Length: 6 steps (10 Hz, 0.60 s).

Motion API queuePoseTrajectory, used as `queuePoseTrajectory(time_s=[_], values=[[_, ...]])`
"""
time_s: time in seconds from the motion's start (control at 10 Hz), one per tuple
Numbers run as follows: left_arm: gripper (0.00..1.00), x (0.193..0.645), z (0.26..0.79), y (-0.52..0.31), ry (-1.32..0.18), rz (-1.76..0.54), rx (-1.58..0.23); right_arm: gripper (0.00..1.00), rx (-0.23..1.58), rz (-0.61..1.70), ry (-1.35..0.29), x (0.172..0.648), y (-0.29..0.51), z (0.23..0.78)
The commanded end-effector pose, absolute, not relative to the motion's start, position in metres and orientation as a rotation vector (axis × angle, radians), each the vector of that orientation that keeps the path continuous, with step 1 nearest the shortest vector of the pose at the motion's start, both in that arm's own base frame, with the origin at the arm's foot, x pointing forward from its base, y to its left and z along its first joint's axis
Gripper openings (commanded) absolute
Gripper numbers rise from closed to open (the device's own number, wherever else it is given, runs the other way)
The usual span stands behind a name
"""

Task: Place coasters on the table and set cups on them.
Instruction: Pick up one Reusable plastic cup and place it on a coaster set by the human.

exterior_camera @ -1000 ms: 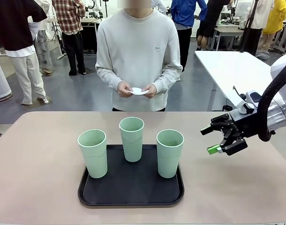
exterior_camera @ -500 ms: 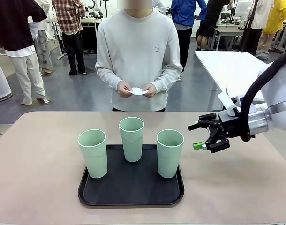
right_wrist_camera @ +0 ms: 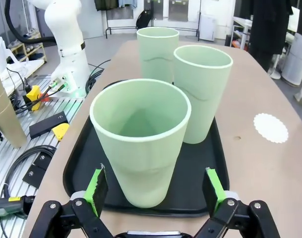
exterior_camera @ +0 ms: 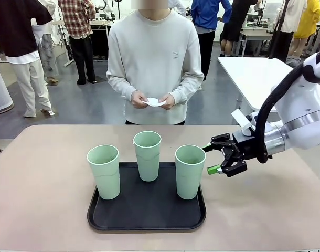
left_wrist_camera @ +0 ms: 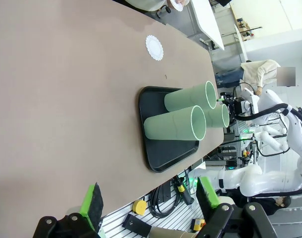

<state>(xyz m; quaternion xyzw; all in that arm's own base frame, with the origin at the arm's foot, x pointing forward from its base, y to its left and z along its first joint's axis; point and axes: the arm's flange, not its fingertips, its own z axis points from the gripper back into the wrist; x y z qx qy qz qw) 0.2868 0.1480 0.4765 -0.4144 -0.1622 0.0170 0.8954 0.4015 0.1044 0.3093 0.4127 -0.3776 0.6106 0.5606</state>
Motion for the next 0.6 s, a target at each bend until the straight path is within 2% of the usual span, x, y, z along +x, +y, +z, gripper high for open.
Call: queuePoseTrajectory(time_s=[0.0,0.5], values=[[1.0,0.289,0.476,0.147,-0.348,0.04,-0.873,1.0,0.975,1.427,-0.862,0.408,0.103,0.305],[1.0,0.289,0.476,0.147,-0.348,0.04,-0.873,1.0,1.058,1.469,-0.852,0.402,0.117,0.291]])
